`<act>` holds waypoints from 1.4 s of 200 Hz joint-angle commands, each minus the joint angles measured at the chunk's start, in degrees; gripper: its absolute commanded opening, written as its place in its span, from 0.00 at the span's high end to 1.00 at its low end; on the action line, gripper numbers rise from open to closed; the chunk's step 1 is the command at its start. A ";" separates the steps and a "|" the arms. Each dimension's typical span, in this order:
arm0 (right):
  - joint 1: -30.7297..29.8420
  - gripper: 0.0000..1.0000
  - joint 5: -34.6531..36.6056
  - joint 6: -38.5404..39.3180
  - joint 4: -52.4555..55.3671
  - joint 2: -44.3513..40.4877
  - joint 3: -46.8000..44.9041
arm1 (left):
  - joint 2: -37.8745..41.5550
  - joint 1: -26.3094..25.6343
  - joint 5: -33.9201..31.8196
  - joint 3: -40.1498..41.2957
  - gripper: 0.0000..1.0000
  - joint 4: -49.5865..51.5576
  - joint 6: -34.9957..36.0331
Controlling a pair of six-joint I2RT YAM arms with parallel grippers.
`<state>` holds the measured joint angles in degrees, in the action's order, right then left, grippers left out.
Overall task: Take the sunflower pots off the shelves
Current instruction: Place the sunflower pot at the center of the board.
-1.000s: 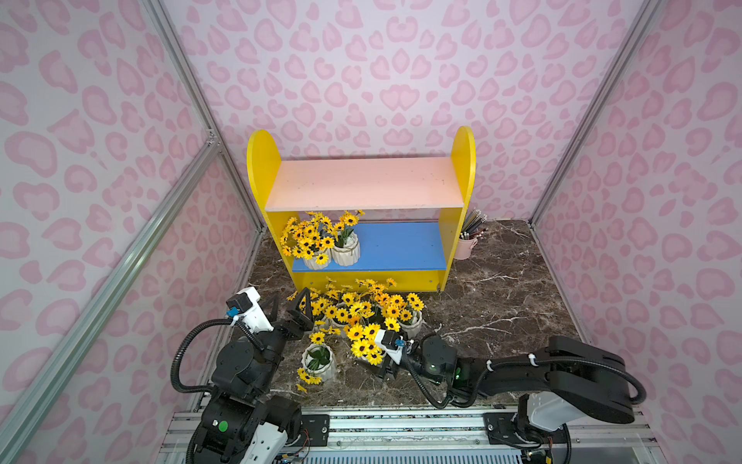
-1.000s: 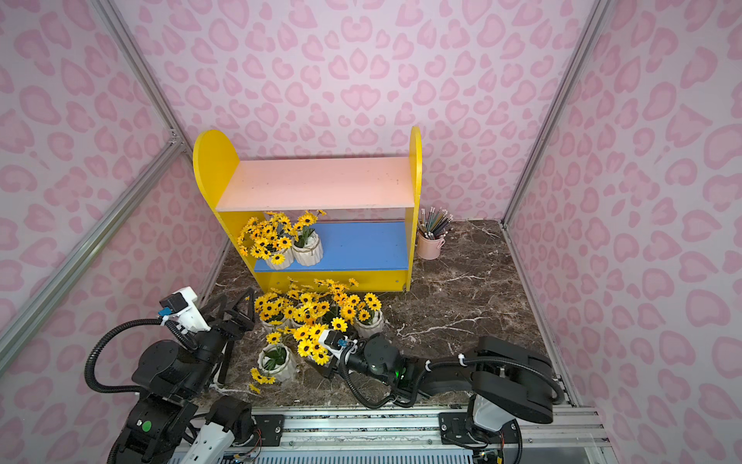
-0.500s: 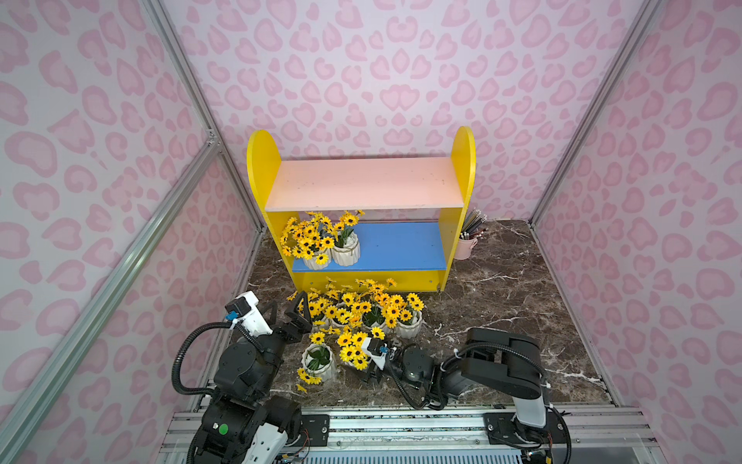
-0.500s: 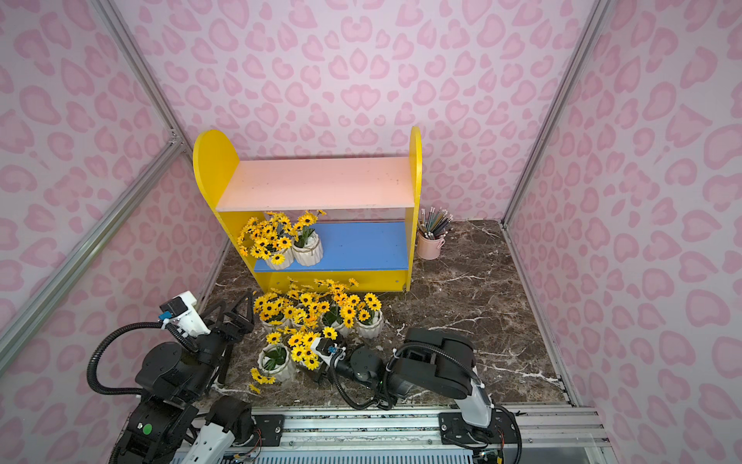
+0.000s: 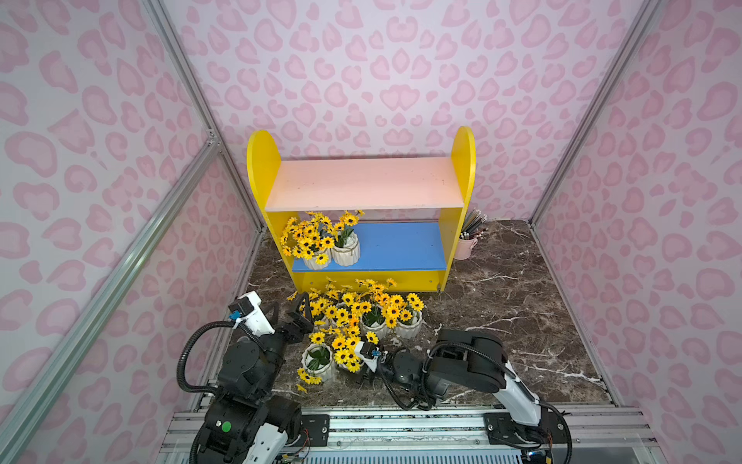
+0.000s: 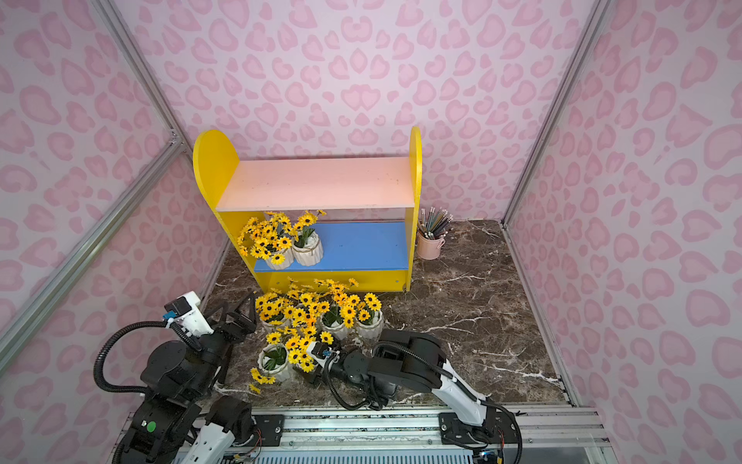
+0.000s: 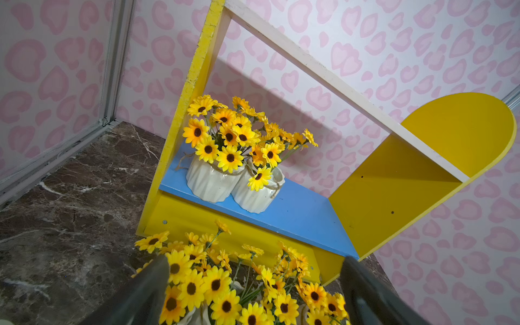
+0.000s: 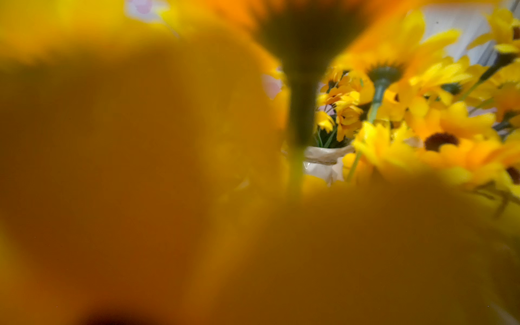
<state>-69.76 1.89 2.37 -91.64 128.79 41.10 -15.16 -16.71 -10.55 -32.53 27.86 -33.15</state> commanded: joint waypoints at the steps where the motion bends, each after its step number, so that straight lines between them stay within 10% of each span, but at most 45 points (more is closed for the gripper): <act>1: -0.10 1.00 -0.01 0.53 -4.87 1.74 0.21 | -0.21 0.01 -0.09 -0.25 0.03 -1.84 -0.12; 22: -0.28 0.90 0.55 1.05 -3.43 1.82 0.20 | -0.07 0.01 -0.22 -0.26 0.03 -1.81 0.19; 37: -0.29 0.36 1.83 0.98 -3.03 0.74 -0.53 | -0.05 0.01 -0.10 -0.27 0.03 -1.67 0.30; 58: -1.10 0.02 3.62 1.58 0.01 -1.73 -0.92 | -0.04 0.01 0.21 -0.38 0.03 -1.69 0.36; 196: -5.09 0.01 7.16 3.68 -0.73 -18.17 -11.31 | -2.74 0.01 3.15 -6.01 0.03 -0.27 2.72; 280: -3.75 0.08 5.51 10.36 37.55 -47.04 -5.05 | -7.05 0.01 6.34 -9.27 0.03 -3.63 4.43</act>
<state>-75.22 8.12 9.72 -71.16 87.68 31.57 -20.47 -16.71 -6.35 -40.69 27.59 -29.93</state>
